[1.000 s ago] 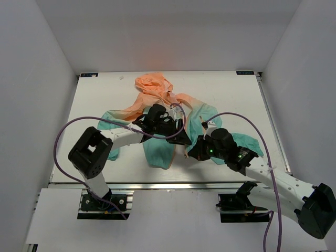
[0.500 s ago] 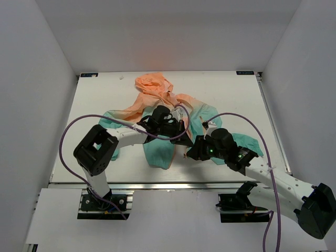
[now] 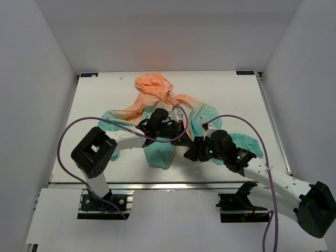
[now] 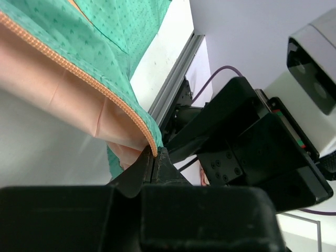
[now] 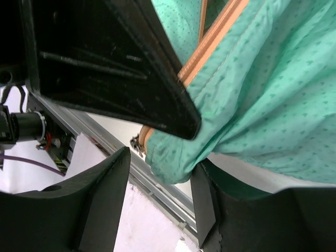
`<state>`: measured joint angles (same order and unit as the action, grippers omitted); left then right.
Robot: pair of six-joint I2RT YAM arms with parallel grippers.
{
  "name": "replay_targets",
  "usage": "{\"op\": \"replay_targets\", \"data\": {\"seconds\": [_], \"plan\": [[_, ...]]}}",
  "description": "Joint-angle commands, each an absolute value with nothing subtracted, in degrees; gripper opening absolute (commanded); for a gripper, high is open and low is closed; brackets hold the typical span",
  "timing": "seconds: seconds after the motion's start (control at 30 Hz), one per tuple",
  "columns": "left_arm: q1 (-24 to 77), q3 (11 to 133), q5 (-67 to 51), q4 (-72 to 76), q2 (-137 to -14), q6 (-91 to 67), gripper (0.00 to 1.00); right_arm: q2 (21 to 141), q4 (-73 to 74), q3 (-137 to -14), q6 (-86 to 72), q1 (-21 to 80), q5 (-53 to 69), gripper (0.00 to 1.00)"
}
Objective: Zip up the jacket
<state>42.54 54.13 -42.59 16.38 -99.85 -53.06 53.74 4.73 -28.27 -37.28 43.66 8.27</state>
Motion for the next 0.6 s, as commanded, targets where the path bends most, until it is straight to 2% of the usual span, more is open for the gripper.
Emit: {"op": "replay_targets", "data": {"seconds": [0.0,0.1,0.17,0.23,0.4,0.47,0.57], "plan": [[43.24,53.09,-42.45,20.91,-95.80,-56.07,0.00,53.53,0.71,-27.78,-39.54,43.51,7.38,0.54],[43.33,52.47,-42.10,21.62,-95.36,-56.69,0.00,52.91,-1.04,-27.25,-39.90,43.51,7.03,0.42],[43.33,52.03,-41.31,21.88,-95.10,-57.13,0.00,52.21,-1.14,-27.25,-39.81,43.51,6.86,0.29],[43.33,51.86,-40.96,21.97,-94.83,-57.39,0.00,51.33,-1.58,-26.81,-39.55,43.51,7.12,0.20],[43.50,51.15,-38.41,21.80,-93.96,-58.27,0.00,50.36,-1.58,-26.02,-39.64,43.51,7.29,0.10],[43.51,50.80,-37.36,21.53,-92.91,-58.27,0.00,49.92,-2.02,-25.49,-39.73,43.51,7.82,0.00],[43.59,50.71,-34.37,19.43,-91.68,-57.57,0.00,49.48,-2.02,-25.14,-38.59,43.42,9.48,0.00]]}}
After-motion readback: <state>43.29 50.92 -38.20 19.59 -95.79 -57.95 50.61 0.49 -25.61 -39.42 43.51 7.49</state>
